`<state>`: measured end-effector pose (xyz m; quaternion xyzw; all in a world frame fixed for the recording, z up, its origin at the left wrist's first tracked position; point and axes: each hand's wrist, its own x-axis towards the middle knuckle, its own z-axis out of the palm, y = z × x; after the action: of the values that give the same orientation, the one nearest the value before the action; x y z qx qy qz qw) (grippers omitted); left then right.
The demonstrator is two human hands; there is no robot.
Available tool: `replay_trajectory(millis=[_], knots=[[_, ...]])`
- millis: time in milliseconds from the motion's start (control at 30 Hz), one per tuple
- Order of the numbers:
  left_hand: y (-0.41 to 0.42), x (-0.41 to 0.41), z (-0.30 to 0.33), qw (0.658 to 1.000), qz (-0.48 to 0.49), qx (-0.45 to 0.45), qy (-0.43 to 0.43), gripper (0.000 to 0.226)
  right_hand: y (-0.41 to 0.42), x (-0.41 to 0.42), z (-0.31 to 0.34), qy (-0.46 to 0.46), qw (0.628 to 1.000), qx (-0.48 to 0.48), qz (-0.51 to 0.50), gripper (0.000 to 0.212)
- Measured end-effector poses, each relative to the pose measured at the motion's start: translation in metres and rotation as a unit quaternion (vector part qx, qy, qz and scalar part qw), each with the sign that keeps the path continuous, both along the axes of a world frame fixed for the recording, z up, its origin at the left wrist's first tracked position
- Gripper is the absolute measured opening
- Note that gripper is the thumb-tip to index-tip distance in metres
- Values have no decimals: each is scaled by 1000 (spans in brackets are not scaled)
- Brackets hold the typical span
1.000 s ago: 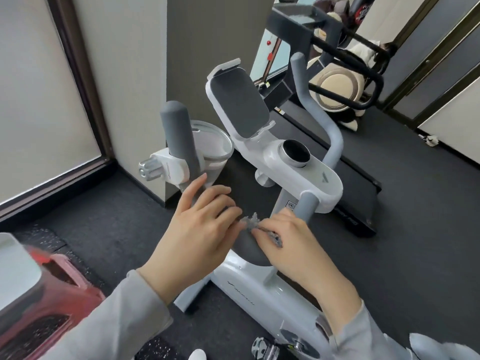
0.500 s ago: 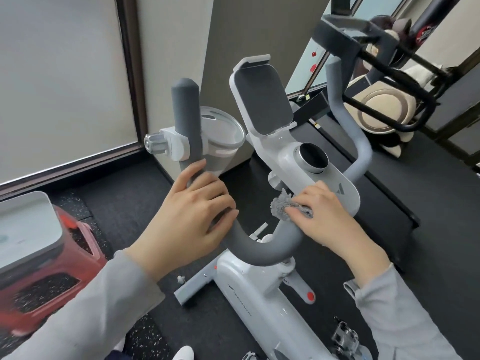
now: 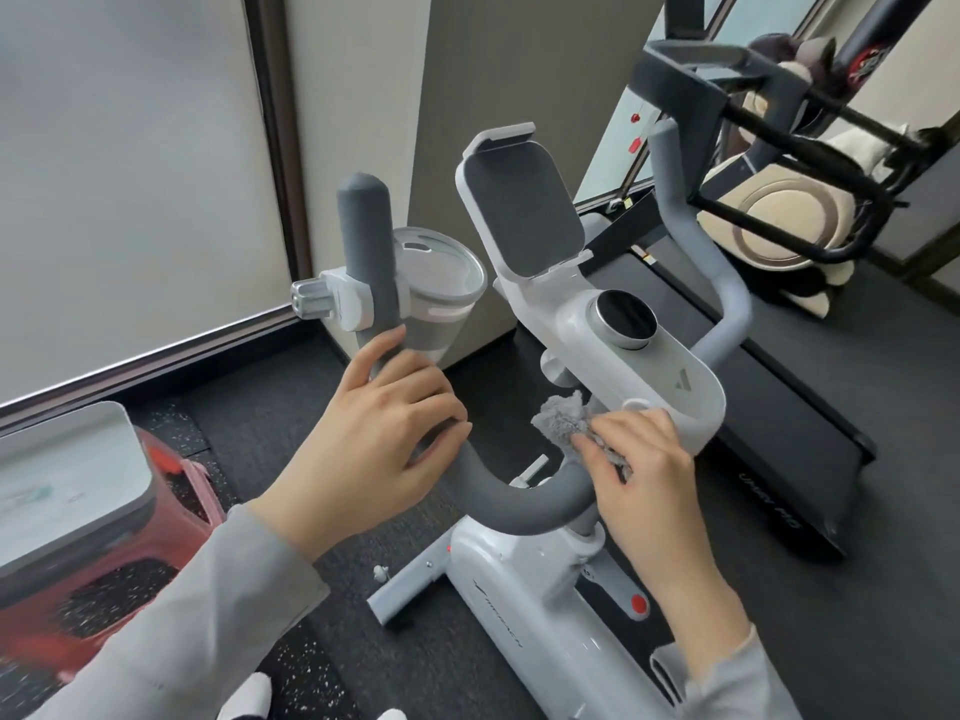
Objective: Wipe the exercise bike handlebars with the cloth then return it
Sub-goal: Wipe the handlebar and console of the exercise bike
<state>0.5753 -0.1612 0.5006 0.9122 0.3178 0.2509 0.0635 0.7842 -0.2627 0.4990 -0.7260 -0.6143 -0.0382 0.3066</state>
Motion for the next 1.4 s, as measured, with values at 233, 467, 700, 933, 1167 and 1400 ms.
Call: replay_trajectory(millis=[233,467,700,933,1167,1400], knots=[[-1,-2,2,1000,-7,-3,-2,25,-9,0,0,19,996,49,-72,12],[3,-5,1,1000,-26,5,1,26,-15,-48,-10,19,992,75,-101,11],[8,-12,4,997,-72,12,-21,23,-11,-94,-3,25,988,52,-141,7],[14,-30,14,980,-193,3,-57,19,-18,-122,11,99,966,132,-201,18],[2,-40,15,946,-322,-6,-28,21,-61,-161,3,101,930,169,-310,16],[-52,-31,-19,888,-455,-52,51,28,-143,-208,-15,128,867,156,-455,15]])
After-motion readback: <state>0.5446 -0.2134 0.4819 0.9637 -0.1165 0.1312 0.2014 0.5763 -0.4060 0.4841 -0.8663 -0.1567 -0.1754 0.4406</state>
